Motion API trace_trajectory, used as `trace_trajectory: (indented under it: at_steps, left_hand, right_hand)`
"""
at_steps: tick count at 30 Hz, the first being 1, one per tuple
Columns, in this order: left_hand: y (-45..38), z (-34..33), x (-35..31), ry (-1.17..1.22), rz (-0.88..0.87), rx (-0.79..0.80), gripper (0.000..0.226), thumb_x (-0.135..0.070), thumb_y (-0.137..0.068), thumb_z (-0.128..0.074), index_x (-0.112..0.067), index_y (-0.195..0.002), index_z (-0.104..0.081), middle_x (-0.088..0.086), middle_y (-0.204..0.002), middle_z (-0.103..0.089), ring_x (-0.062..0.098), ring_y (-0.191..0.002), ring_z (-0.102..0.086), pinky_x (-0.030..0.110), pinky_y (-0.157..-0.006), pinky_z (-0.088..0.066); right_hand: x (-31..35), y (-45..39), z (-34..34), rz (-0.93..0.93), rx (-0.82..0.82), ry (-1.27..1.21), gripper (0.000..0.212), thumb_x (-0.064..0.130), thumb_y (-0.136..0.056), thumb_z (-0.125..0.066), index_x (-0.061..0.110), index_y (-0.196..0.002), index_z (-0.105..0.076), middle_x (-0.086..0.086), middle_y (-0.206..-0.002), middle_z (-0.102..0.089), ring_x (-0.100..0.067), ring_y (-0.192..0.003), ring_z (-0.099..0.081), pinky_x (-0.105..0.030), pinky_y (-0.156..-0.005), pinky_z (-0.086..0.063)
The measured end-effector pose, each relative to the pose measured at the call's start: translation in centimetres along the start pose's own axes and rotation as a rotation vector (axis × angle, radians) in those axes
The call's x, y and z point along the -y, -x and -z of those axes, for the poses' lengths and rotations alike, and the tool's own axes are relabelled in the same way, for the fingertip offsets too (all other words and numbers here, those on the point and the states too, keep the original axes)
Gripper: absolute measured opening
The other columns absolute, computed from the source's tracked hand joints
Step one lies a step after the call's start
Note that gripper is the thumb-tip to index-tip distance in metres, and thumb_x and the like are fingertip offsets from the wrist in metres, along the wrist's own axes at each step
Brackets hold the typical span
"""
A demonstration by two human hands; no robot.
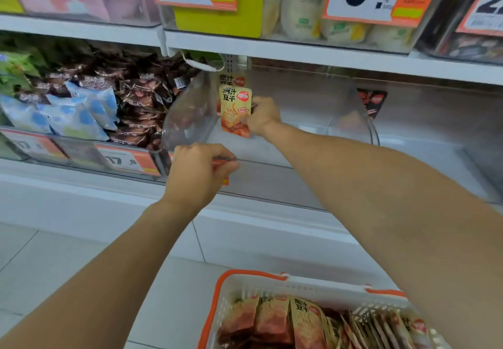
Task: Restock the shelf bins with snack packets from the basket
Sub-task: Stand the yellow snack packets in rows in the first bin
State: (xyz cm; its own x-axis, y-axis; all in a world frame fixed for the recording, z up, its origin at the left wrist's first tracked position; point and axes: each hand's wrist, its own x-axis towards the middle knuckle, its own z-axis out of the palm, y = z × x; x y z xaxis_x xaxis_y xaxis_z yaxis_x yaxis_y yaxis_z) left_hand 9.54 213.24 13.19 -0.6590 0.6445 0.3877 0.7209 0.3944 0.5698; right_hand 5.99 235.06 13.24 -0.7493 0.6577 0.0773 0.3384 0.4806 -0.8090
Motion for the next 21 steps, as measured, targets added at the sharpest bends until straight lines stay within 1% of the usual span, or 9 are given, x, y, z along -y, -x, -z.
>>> trace_trajectory:
  at_steps: [2, 4, 5, 8, 11, 13, 16, 18, 21]
  left_hand:
    - [-0.2, -0.2, 0.2, 0.004, -0.003, -0.02, 0.02, -0.042, -0.08, -0.072, -0.023, -0.084, -0.079, -0.009, -0.083, -0.076, 0.012, -0.081, -0.069, 0.025, -0.095, -0.042]
    - [-0.4, -0.2, 0.4, -0.003, -0.006, -0.034, 0.01, -0.031, -0.081, -0.08, -0.022, -0.084, -0.08, -0.008, -0.083, -0.077, 0.008, -0.078, -0.067, 0.003, -0.084, -0.031]
    - [-0.5, -0.1, 0.4, 0.005, -0.003, -0.031, 0.007, -0.027, -0.08, -0.082, -0.022, -0.084, -0.081, -0.008, -0.083, -0.077, 0.005, -0.076, -0.066, -0.002, -0.08, -0.029]
    - [-0.6, 0.2, 0.1, 0.055, 0.035, -0.01, 0.008, -0.023, -0.079, -0.083, -0.019, -0.086, -0.081, -0.009, -0.08, -0.074, 0.001, -0.073, -0.062, -0.006, -0.071, -0.033]
    - [-0.8, 0.3, 0.0, 0.076, 0.063, 0.03, 0.01, -0.023, -0.079, -0.082, -0.019, -0.088, -0.082, -0.006, -0.082, -0.076, 0.006, -0.071, -0.067, -0.004, -0.066, -0.037]
    - [-1.0, 0.3, 0.1, 0.091, 0.078, 0.049, 0.009, -0.023, -0.079, -0.083, -0.019, -0.087, -0.082, -0.005, -0.081, -0.076, 0.008, -0.072, -0.069, -0.003, -0.065, -0.039]
    - [-1.1, 0.2, 0.0, 0.099, 0.099, 0.054, 0.008, -0.021, -0.079, -0.083, -0.019, -0.086, -0.082, -0.005, -0.081, -0.077, 0.008, -0.073, -0.069, -0.003, -0.066, -0.039]
    - [-1.1, 0.3, -0.1, 0.108, 0.11, 0.052, 0.008, -0.02, -0.079, -0.083, -0.019, -0.087, -0.082, -0.005, -0.081, -0.076, 0.008, -0.074, -0.069, -0.003, -0.066, -0.039]
    - [-1.1, 0.2, -0.1, 0.109, 0.13, 0.044, 0.008, -0.021, -0.08, -0.082, -0.02, -0.087, -0.082, -0.004, -0.082, -0.077, 0.007, -0.075, -0.068, -0.004, -0.067, -0.037]
  right_hand:
    - [-0.1, -2.1, -0.9, -0.024, -0.024, 0.026, 0.023, 0.014, -0.083, -0.079, 0.01, -0.105, -0.074, -0.007, -0.111, -0.073, -0.017, -0.099, -0.067, -0.027, -0.081, -0.053]
    - [-0.1, -3.8, -1.4, -0.031, -0.078, 0.121, 0.031, 0.027, -0.079, -0.083, 0.01, -0.104, -0.074, -0.008, -0.11, -0.073, -0.021, -0.103, -0.067, -0.027, -0.084, -0.053]
    - [0.0, -4.3, -1.5, -0.022, -0.114, 0.174, 0.036, 0.031, -0.079, -0.083, 0.009, -0.106, -0.073, -0.008, -0.11, -0.072, -0.022, -0.104, -0.067, -0.027, -0.083, -0.051]
    - [-0.1, -5.4, -2.0, 0.048, -0.192, 0.315, 0.035, 0.035, -0.085, -0.075, 0.009, -0.108, -0.07, -0.01, -0.113, -0.069, -0.025, -0.106, -0.065, -0.027, -0.08, -0.047]
    - [-0.6, -6.2, -2.7, 0.066, -0.225, 0.393, 0.043, 0.041, -0.091, -0.067, 0.005, -0.114, -0.063, -0.014, -0.118, -0.064, -0.03, -0.11, -0.061, -0.033, -0.082, -0.048]
    - [-0.8, -6.5, -3.1, 0.058, -0.225, 0.391, 0.045, 0.041, -0.091, -0.067, 0.004, -0.115, -0.061, -0.015, -0.119, -0.063, -0.031, -0.109, -0.062, -0.032, -0.079, -0.047]
    - [-1.1, -6.9, -3.4, 0.044, -0.216, 0.364, 0.042, 0.039, -0.091, -0.069, 0.003, -0.112, -0.063, -0.014, -0.114, -0.067, -0.029, -0.105, -0.065, -0.03, -0.074, -0.047]
    - [-1.3, -7.1, -3.4, 0.029, -0.215, 0.335, 0.043, 0.041, -0.089, -0.07, 0.003, -0.107, -0.065, -0.013, -0.108, -0.07, -0.027, -0.1, -0.067, -0.029, -0.072, -0.048]
    - [-1.1, -6.9, -2.8, -0.001, -0.163, 0.307, 0.046, 0.047, -0.087, -0.071, 0.004, -0.102, -0.068, -0.01, -0.102, -0.071, -0.024, -0.095, -0.069, -0.025, -0.065, -0.043]
